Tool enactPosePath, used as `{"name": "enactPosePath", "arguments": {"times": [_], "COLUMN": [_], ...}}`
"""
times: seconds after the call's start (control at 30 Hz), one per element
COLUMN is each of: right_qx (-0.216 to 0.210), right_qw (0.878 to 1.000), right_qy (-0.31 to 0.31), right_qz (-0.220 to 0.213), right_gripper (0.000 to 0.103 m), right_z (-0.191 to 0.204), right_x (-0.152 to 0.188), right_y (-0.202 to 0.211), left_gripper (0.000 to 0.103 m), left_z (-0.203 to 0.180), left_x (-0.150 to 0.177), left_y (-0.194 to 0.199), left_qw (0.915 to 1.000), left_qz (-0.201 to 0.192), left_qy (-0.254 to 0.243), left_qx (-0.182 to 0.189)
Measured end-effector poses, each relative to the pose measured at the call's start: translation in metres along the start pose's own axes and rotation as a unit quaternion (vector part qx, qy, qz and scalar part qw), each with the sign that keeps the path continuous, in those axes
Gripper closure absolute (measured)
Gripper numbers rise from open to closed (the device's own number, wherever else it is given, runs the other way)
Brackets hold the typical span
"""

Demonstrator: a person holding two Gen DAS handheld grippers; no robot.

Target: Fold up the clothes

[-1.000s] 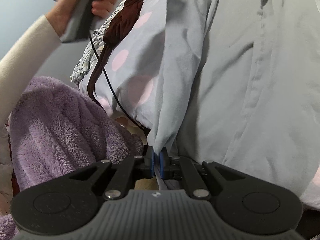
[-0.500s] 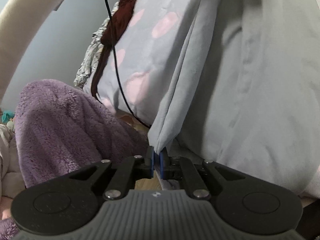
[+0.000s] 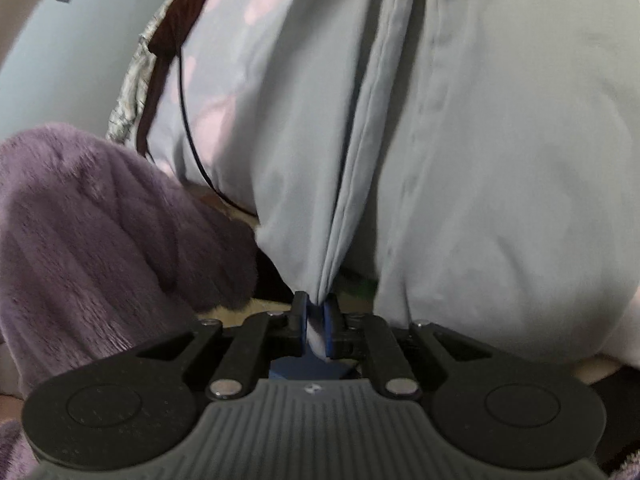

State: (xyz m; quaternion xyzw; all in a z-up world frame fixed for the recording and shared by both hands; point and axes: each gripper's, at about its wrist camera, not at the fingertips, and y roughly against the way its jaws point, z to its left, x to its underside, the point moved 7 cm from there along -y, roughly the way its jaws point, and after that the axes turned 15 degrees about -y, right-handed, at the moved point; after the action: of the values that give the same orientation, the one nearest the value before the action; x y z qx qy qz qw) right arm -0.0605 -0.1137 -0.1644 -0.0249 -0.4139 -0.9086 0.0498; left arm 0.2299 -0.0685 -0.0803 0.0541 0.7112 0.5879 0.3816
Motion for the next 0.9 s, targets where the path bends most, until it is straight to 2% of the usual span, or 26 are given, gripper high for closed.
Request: {"name": "enactPosePath", "arguments": {"times": [0.1, 0.13, 0.27, 0.47, 0.63, 0.7, 0.9], "right_qx": [0.023, 0.027, 0.039, 0.084, 0.132, 0.156, 0.177], "right_qw": [1.0, 0.999, 0.998, 0.989, 0.978, 0.971, 0.958], "right_qy": [0.016, 0.02, 0.03, 0.074, 0.095, 0.092, 0.05], "right_qz": [-0.003, -0.009, -0.042, -0.092, -0.13, -0.154, -0.219], "right_gripper": [0.086, 0.08, 0.073, 0.073, 0.075, 0.077, 0.081], "right_z": [0.005, 0.006, 0.011, 0.022, 0.012, 0.002, -0.021], "right_x": [0.006, 0.006, 0.004, -0.013, -0.054, -0.082, -0.179], "right_y": [-0.002, 0.001, 0.023, 0.06, 0.095, 0.111, 0.125], "left_gripper": [0.074, 0.074, 0.074, 0.076, 0.076, 0.076, 0.076], "left_z": [0.011, 0.016, 0.036, 0.049, 0.052, 0.052, 0.067], "left_x": [0.005, 0.008, 0.027, 0.049, 0.042, 0.037, 0.035], "left_y": [0.024, 0.032, 0.058, 0.061, 0.043, 0.032, -0.006], "left_qw": [0.9995, 0.9991, 0.9974, 0.9961, 0.9951, 0.9953, 0.9952], "left_qz": [-0.025, -0.033, -0.048, -0.058, -0.065, -0.064, -0.045], "left_qy": [0.003, 0.002, 0.005, 0.029, 0.045, 0.05, 0.066], "left_qx": [-0.018, -0.026, -0.054, -0.059, -0.059, -0.053, -0.057]}}
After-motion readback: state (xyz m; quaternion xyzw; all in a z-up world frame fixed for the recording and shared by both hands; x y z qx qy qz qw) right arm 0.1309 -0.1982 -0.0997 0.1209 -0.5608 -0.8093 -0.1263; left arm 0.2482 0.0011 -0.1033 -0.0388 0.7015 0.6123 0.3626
